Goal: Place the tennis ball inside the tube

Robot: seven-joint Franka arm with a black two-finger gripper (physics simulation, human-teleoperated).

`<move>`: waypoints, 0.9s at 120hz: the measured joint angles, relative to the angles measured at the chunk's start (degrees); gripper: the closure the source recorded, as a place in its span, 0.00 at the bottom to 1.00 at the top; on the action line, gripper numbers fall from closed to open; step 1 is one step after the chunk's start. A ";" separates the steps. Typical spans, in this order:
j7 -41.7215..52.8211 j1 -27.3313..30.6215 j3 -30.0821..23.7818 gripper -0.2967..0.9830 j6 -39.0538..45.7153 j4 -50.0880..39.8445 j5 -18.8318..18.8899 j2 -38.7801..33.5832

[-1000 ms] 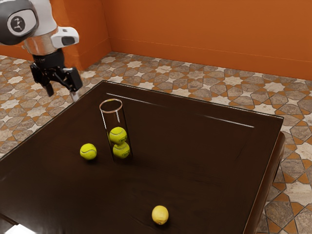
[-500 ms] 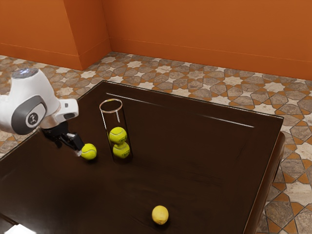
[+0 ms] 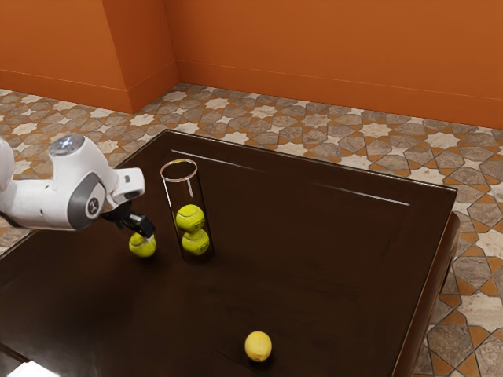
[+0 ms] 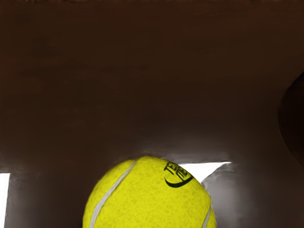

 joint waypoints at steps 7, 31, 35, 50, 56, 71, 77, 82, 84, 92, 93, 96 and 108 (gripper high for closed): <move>0.81 0.25 -0.45 0.23 0.66 1.55 -0.24 1.79; 2.98 3.29 -3.17 0.23 1.90 4.39 -0.70 6.99; 3.26 3.77 -3.72 0.23 2.01 4.63 -0.82 7.58; 4.17 5.36 -5.31 0.23 2.25 4.82 -1.07 8.92; 4.48 6.85 -6.46 0.23 2.31 4.85 -1.10 9.67; 5.11 8.55 -7.88 0.27 2.41 4.96 -1.09 10.19; 5.26 8.79 -8.04 0.31 2.43 5.14 -1.09 10.22; 5.38 8.91 -8.10 0.34 2.44 5.21 -1.11 10.23; 5.42 8.95 -8.12 0.35 2.44 5.22 -1.11 10.24; 5.57 9.19 -8.13 0.38 2.45 5.26 -1.16 10.26; 5.58 9.21 -8.13 0.39 2.46 5.26 -1.16 10.28; 5.61 9.25 -8.14 0.40 2.46 5.26 -1.18 10.33; 5.72 9.48 -8.18 0.43 2.44 5.24 -1.27 10.22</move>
